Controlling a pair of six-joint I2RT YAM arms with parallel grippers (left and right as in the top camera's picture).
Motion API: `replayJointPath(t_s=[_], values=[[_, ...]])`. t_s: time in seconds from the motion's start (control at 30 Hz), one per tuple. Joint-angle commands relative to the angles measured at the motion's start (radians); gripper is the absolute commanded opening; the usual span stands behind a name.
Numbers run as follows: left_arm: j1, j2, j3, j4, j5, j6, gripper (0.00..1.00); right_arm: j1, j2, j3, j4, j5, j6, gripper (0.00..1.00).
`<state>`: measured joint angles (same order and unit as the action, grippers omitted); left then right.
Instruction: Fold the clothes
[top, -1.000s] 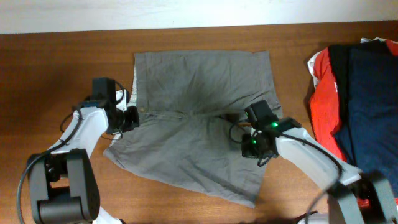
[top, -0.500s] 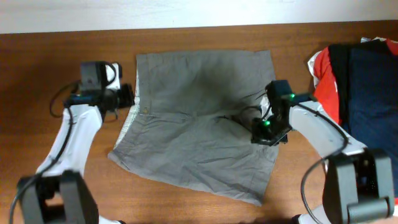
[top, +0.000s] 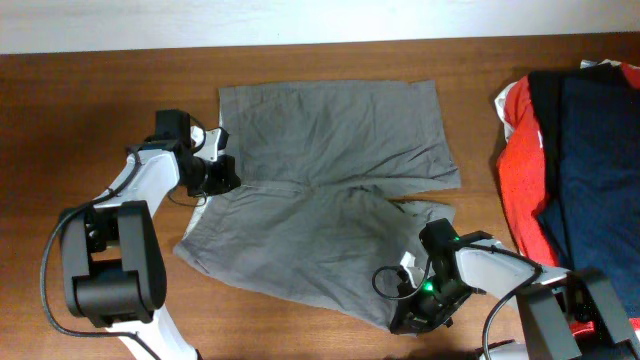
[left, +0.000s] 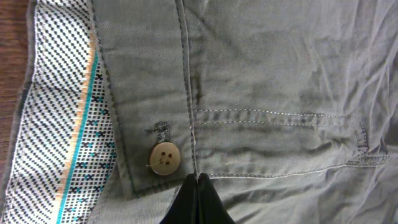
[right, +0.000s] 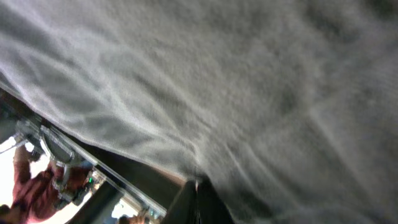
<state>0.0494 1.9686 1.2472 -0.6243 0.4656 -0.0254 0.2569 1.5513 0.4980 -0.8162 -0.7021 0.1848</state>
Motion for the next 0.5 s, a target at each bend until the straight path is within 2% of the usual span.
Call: replayJointPath(t_s=[0.0, 0.1, 0.2, 0.27, 0.3, 0.37, 0.4, 0.47], values=[[0.006, 0.004, -0.002, 0.007, 0.017, 0.019, 0.01, 0.005, 0.009, -0.111, 0.097, -0.02, 0.113, 0.06], [0.007, 0.004, 0.009, 0.009, 0.018, 0.019, 0.01, 0.005, 0.008, -0.087, 0.05, -0.068, 0.106, 0.04], [0.024, -0.083, 0.127, -0.111, 0.055, 0.019, 0.01, 0.005, -0.091, 0.139, -0.229, -0.073, -0.043, 0.06], [0.024, -0.23, 0.137, -0.174, 0.053, 0.013, 0.01, 0.005, -0.24, 0.307, -0.31, -0.011, -0.034, 0.06], [0.023, -0.272, 0.137, -0.224, 0.036, -0.01, 0.01, 0.004, -0.267, 0.343, -0.309, 0.034, -0.016, 0.06], [0.021, -0.277, 0.11, -0.29, -0.067, -0.04, 0.01, 0.005, -0.303, 0.413, -0.225, 0.294, 0.076, 0.06], [0.02, -0.275, 0.08, -0.282, -0.066, -0.038, 0.01, 0.005, -0.298, 0.411, -0.188, 0.369, 0.091, 0.06], [0.015, -0.274, -0.019, -0.243, -0.065, -0.037, 0.01, 0.005, -0.284, 0.411, -0.173, 0.401, 0.09, 0.05]])
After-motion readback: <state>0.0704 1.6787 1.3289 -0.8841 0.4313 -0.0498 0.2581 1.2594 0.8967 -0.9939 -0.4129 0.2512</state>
